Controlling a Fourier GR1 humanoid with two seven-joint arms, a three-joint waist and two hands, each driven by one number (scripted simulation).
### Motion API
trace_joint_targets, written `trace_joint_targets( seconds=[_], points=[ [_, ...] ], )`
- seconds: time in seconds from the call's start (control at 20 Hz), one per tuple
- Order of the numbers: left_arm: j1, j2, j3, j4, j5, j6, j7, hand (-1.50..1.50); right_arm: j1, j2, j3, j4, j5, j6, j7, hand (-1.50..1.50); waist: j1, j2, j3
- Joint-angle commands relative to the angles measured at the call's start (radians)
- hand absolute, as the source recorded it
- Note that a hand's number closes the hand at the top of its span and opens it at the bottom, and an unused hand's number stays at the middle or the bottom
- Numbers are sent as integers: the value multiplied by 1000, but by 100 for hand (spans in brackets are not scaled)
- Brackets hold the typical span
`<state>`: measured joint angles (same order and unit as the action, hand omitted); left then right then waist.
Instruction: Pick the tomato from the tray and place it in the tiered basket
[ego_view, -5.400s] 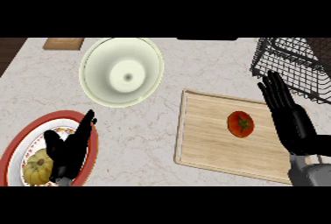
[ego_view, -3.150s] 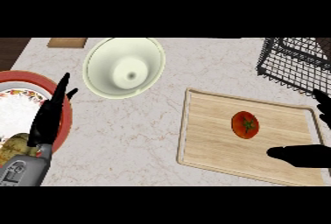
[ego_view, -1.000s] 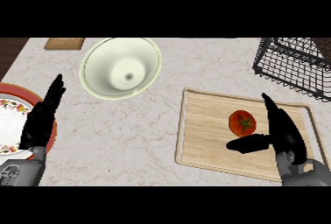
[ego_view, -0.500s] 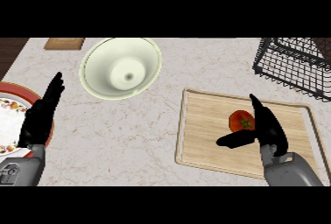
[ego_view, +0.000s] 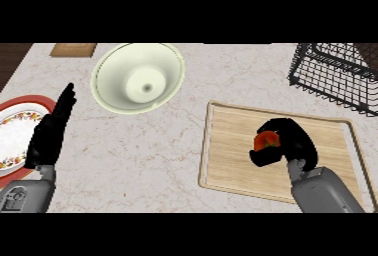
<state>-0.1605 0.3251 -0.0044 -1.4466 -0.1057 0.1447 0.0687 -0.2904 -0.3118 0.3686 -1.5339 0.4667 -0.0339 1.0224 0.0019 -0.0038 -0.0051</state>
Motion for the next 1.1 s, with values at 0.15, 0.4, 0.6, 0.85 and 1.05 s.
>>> trace_joint_targets(
  seconds=[0.15, 0.4, 0.6, 0.85, 1.05],
  points=[
    [57, -11, 17, -70, -15, -20, 31, 0, 41, 91, -60, -69, 23, -26, 40, 150, 0, 2, 5],
    [-24, -60, -39, -33, -53, -2, 29, 0, -377, 141, -108, 326, 78, 52, 53, 150, 53, 20, 5],
    [-47, -23, -1, 12, -23, -44, -9, 0, -579, 217, -109, 567, 166, -11, 43, 150, 82, 30, 4],
    [-34, -40, -15, 17, -43, -30, -7, 0, -676, 254, -163, 641, 275, -285, -37, 150, 46, 19, 5],
    [-44, -14, 15, 11, -17, -54, 16, 0, -821, 218, -164, 675, 416, -394, 33, 150, 46, 14, 3]
  ],
)
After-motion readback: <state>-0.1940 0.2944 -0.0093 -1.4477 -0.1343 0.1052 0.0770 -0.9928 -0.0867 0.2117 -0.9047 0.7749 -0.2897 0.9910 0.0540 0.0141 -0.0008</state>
